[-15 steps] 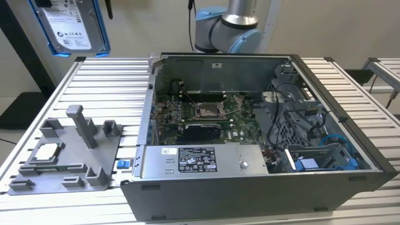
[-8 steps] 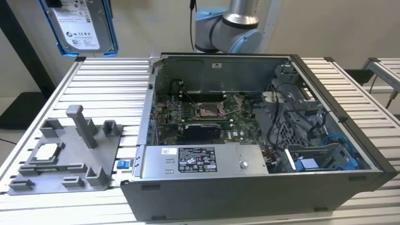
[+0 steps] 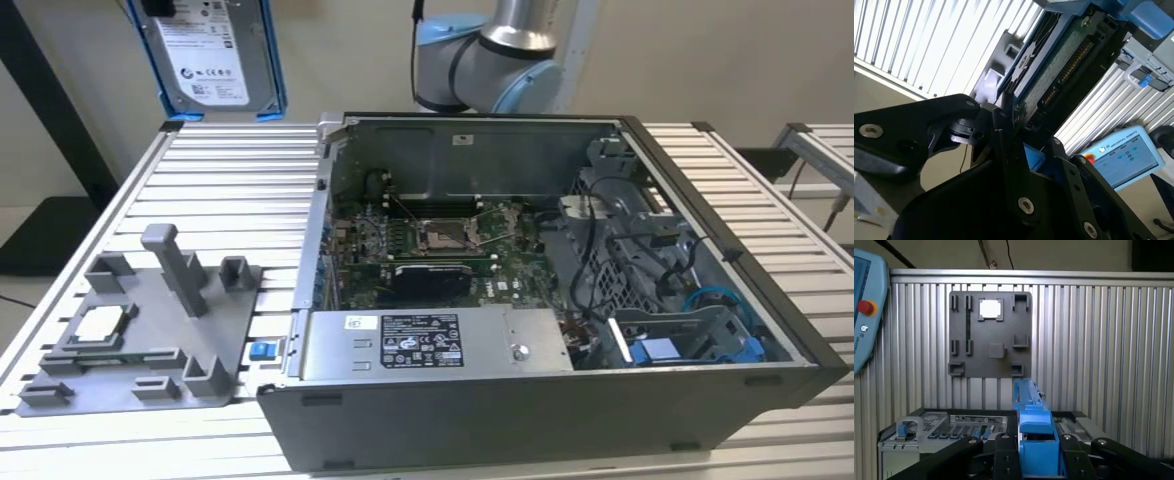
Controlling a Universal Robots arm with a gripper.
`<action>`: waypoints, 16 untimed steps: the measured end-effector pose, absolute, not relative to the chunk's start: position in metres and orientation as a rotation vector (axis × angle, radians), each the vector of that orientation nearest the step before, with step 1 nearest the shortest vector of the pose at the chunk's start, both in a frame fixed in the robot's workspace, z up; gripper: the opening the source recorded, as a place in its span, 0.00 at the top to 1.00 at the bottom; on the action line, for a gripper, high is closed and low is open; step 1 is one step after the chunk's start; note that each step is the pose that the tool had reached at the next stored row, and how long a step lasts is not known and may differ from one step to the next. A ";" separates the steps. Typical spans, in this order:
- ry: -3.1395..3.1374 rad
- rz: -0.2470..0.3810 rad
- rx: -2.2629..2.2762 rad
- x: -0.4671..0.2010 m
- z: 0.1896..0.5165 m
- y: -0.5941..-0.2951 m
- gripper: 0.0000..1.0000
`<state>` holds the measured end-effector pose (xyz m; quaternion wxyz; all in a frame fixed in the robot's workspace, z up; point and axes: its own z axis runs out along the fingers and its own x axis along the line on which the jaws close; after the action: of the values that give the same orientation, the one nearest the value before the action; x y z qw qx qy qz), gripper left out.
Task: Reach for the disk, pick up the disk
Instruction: 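Pick up the disk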
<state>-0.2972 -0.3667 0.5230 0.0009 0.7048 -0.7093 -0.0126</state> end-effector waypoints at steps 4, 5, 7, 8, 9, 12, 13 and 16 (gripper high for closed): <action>-2.227 -0.040 2.213 -0.282 0.523 -0.367 1.00; -2.227 -0.040 2.213 -0.279 0.523 -0.367 1.00; -2.227 -0.040 2.213 -0.272 0.523 -0.367 1.00; -2.227 -0.040 2.213 -0.268 0.523 -0.367 1.00; -2.227 -0.040 2.213 -0.265 0.523 -0.367 1.00; -2.227 -0.040 2.213 -0.253 0.523 -0.367 1.00; -2.227 -0.040 2.213 -0.250 0.523 -0.367 1.00; -2.227 -0.040 2.213 -0.238 0.523 -0.367 1.00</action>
<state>-0.2379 -0.3667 0.5231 0.0011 0.7048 -0.7093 -0.0128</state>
